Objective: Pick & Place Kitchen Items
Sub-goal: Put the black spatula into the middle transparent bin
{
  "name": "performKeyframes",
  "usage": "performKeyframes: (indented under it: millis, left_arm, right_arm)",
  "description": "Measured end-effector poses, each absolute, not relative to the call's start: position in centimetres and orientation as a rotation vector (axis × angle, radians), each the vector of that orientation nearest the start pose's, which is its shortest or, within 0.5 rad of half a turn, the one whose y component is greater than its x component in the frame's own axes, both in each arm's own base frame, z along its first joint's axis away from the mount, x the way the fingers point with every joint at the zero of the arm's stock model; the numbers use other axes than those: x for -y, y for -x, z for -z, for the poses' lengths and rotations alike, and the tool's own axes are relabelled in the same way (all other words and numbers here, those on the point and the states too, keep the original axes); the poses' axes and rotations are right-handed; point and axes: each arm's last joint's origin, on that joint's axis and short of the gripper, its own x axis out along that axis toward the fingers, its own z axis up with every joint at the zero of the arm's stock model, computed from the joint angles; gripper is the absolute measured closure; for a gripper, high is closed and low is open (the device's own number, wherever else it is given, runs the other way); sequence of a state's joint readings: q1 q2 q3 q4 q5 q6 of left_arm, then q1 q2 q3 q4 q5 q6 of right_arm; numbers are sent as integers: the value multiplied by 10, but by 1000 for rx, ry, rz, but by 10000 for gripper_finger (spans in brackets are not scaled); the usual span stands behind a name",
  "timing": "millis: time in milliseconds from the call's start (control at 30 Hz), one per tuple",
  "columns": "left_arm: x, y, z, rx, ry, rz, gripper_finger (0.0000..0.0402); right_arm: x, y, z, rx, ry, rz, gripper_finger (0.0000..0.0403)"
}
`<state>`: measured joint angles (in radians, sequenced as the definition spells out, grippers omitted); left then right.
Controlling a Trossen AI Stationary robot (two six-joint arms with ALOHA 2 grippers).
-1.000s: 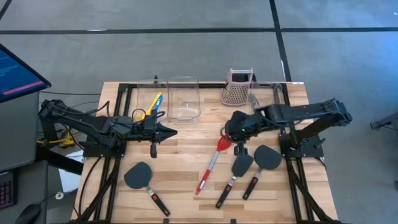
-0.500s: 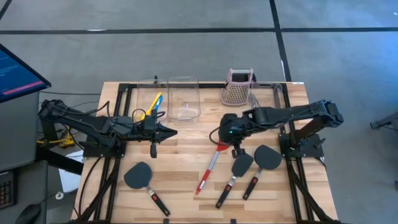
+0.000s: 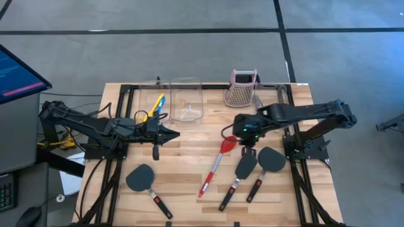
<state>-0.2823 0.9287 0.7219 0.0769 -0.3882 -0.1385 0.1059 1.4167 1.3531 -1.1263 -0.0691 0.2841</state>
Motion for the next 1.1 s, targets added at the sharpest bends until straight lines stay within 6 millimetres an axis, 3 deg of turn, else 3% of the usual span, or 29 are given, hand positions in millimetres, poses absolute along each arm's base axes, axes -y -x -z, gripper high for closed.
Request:
performKeyframes:
  millis: [167, 433, 767, 1100]
  left_arm:
    - [47, -202, -310, -129, 89, -115, 399]
    - [47, -202, -309, -135, 86, -115, 399]
    - [47, -202, -308, -144, 82, -118, 399]
    - [47, -202, -308, -147, 81, -118, 399]
  right_arm:
    - [-37, -244, -327, -1171, -194, 30, 403]
    - [-72, -217, -319, -1320, -45, -108, 403]
    - [-109, -197, -317, -1400, -131, -120, 403]
    - [-117, -194, -318, -1409, -300, 2, 403]
